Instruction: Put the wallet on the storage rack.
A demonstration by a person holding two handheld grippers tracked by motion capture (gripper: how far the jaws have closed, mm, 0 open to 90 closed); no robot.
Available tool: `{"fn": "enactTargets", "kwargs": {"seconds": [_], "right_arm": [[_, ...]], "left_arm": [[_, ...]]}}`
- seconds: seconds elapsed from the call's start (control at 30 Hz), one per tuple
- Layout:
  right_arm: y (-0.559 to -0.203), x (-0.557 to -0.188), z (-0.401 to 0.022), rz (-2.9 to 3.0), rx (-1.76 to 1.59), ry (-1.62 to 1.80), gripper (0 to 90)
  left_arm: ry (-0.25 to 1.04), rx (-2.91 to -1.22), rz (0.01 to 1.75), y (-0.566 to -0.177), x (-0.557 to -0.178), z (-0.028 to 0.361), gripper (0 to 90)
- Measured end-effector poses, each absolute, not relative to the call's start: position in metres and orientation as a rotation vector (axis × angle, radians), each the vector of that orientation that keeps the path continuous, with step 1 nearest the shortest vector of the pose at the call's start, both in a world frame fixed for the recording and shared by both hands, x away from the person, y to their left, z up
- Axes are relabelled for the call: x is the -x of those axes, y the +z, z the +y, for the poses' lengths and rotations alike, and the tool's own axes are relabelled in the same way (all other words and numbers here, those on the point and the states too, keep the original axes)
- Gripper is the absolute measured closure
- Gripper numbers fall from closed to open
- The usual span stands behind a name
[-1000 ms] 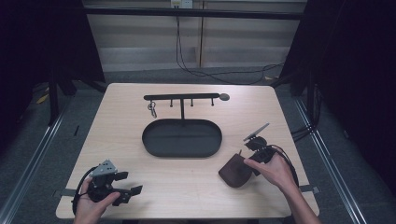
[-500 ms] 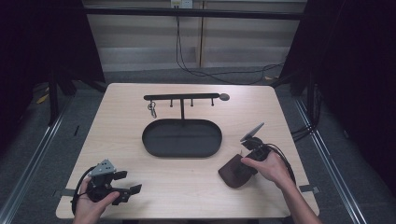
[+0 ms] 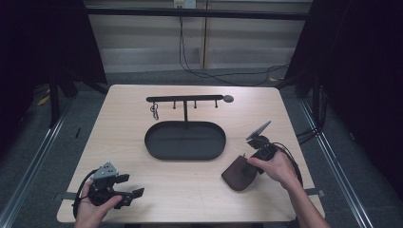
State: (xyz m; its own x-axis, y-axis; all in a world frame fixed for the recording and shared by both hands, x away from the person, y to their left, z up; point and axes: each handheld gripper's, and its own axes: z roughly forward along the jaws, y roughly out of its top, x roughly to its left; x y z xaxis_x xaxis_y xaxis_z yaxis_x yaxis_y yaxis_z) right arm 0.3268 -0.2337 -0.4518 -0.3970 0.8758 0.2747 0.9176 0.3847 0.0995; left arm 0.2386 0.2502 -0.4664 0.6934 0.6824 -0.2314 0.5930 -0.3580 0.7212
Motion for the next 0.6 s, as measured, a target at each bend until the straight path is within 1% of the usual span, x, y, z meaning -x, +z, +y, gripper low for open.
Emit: {"fn": "enactTargets", "kwargs": {"seconds": [0.2,0.33,0.43,0.53,0.6], "right_arm": [[-0.442,-0.33,-0.24,-2.445,1.611,-0.4,58.1],[-0.44,-0.33,-0.241,-2.434,1.614,-0.397,58.6],[-0.436,-0.332,-0.24,-2.439,1.615,-0.389,61.7],[-0.429,-0.333,-0.239,-2.459,1.614,-0.373,62.8],[-0.424,-0.333,-0.239,-2.46,1.612,-0.386,67.3]], "left_arm": [[0.134,-2.071,0.974,-0.467,-0.238,0.249,17.8],[0.125,-2.076,0.972,-0.467,-0.239,0.249,17.8],[0.127,-2.07,0.967,-0.467,-0.238,0.249,17.8],[0.124,-2.071,0.968,-0.467,-0.238,0.249,17.8],[0.128,-2.072,0.966,-0.467,-0.238,0.25,17.8]]}}
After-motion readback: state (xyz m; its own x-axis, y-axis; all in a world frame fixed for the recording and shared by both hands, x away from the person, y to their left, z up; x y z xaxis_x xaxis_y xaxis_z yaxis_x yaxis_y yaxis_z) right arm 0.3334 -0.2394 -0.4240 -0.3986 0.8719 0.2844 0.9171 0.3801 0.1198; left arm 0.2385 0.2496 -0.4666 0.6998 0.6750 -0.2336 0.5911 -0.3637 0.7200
